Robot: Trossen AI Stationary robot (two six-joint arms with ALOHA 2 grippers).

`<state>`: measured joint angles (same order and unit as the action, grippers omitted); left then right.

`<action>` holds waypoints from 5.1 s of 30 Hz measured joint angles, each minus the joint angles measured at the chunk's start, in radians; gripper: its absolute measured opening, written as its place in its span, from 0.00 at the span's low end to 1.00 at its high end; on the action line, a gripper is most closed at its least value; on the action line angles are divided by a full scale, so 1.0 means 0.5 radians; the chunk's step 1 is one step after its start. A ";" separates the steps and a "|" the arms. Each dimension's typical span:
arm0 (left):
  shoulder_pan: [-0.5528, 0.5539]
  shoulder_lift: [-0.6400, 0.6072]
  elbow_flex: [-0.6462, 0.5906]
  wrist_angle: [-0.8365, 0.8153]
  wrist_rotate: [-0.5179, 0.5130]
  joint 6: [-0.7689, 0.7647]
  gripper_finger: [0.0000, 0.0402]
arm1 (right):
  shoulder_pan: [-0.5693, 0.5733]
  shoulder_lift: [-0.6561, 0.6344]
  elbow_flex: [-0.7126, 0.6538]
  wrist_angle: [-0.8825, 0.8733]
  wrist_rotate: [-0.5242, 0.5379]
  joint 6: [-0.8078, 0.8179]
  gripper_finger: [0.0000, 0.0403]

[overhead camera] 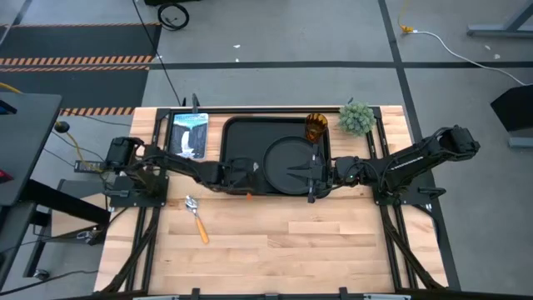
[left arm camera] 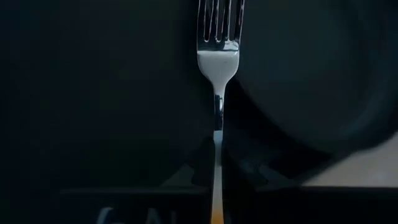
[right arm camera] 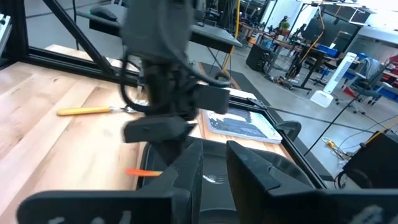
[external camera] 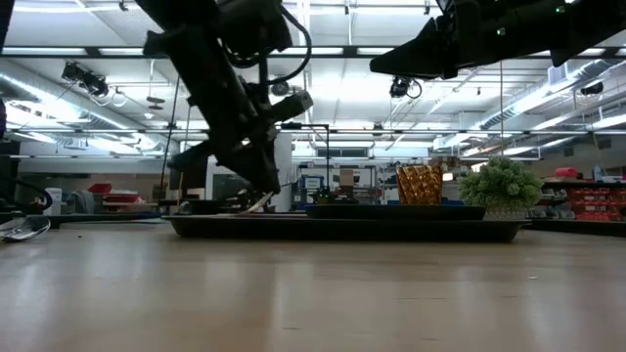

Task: Pick and place plate/cup/fork/spoon on tray
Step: Put the orange fork on the black tray to the left of the black plate, then put the yellow spoon on the black tray to the left of the orange fork

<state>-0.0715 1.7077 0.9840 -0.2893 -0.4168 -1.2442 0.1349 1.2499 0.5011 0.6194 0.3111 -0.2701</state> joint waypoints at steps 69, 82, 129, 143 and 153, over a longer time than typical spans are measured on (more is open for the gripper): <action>0.247 0.189 0.000 0.104 0.542 0.311 0.27 | 0.002 0.000 0.000 0.061 -0.052 0.063 0.19; 0.254 0.236 0.002 0.162 0.526 0.314 0.27 | 0.006 0.000 0.000 0.068 -0.053 0.064 0.19; -0.403 -0.305 0.002 -0.408 0.983 -0.406 0.27 | 0.050 0.000 0.001 -0.056 0.125 -0.043 0.19; -1.014 -0.300 0.001 -1.124 1.047 -1.343 0.27 | 0.037 0.000 0.001 -0.033 0.056 -0.078 0.19; -1.252 -0.274 -0.014 -1.209 0.594 -1.684 0.27 | 0.037 0.000 0.001 -0.028 0.053 -0.073 0.19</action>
<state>-0.6977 1.5707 0.9771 -0.8938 -0.1198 -2.0862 0.1532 1.2499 0.5014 0.6053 0.3378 -0.3065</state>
